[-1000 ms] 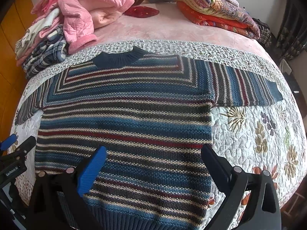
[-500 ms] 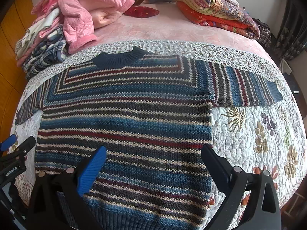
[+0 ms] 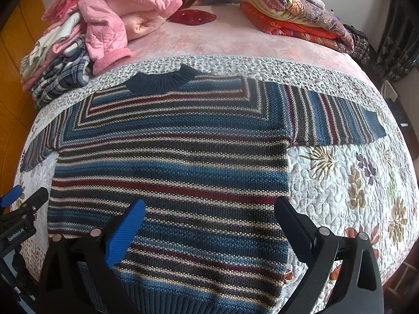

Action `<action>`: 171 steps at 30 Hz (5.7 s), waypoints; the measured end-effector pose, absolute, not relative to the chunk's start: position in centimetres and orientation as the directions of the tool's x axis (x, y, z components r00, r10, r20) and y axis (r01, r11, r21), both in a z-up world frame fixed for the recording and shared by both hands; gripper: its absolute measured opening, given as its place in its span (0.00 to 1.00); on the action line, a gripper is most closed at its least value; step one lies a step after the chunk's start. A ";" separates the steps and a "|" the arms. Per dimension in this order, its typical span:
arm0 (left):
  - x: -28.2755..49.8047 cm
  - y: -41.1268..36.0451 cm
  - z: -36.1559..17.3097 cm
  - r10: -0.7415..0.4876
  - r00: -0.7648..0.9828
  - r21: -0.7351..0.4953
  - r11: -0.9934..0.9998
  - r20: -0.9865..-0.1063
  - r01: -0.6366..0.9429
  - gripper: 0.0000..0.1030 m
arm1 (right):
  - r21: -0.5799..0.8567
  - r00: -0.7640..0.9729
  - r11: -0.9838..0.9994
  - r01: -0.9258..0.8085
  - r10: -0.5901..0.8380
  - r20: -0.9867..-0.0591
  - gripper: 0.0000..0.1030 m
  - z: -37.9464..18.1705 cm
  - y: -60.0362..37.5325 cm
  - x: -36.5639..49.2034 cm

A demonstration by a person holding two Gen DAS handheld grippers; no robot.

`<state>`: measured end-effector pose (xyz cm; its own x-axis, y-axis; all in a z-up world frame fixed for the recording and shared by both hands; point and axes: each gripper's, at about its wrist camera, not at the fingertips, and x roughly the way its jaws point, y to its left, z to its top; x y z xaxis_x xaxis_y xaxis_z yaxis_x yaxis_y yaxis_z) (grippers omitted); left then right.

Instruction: Fold small clothes

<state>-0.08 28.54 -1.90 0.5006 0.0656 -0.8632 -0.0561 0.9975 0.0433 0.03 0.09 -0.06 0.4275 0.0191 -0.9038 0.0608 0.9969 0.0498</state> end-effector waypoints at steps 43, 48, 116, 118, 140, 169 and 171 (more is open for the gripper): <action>6.8 25.4 -2.1 0.011 0.547 -0.044 0.995 -0.837 -0.088 0.97 | 0.039 0.378 0.957 0.286 -0.075 -0.923 0.96 -0.9 -15.6 9.4; 9.0 24.0 -3.5 0.005 0.524 -0.045 0.996 -0.852 -0.083 0.97 | 0.014 0.321 0.918 0.396 -0.124 -0.939 0.96 -4.1 -25.3 12.4; 13.8 25.2 -6.0 -0.043 0.471 -0.098 0.991 -0.881 -0.094 0.97 | 0.428 0.388 0.898 0.100 0.361 -0.848 0.12 -4.8 -11.5 17.4; 13.8 25.2 -6.1 -0.043 0.469 -0.097 0.991 -0.882 -0.093 0.97 | 0.418 0.371 0.906 0.069 0.366 -0.854 0.12 -5.4 -10.0 17.4; 12.8 21.3 -6.8 -0.145 0.414 -0.145 0.989 -0.899 0.030 0.97 | 0.351 0.282 0.925 0.146 0.301 -0.911 0.51 0.3 -14.0 13.2; 18.1 6.0 -10.3 -0.332 0.287 -0.311 0.943 -0.898 0.118 0.12 | 0.357 0.290 0.850 0.388 0.255 -0.922 0.53 -4.8 -25.6 13.0; 17.9 7.6 -9.3 -0.329 0.321 -0.305 0.944 -0.888 0.122 0.12 | 0.352 0.289 0.858 0.373 0.253 -0.923 0.53 -5.1 -24.9 13.3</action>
<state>17.94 7.56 -9.30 0.3206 -0.3285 -0.8884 0.1225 0.9444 -0.3050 13.28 -24.90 -5.10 0.2888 0.2533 -0.9233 0.3732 0.8583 0.3522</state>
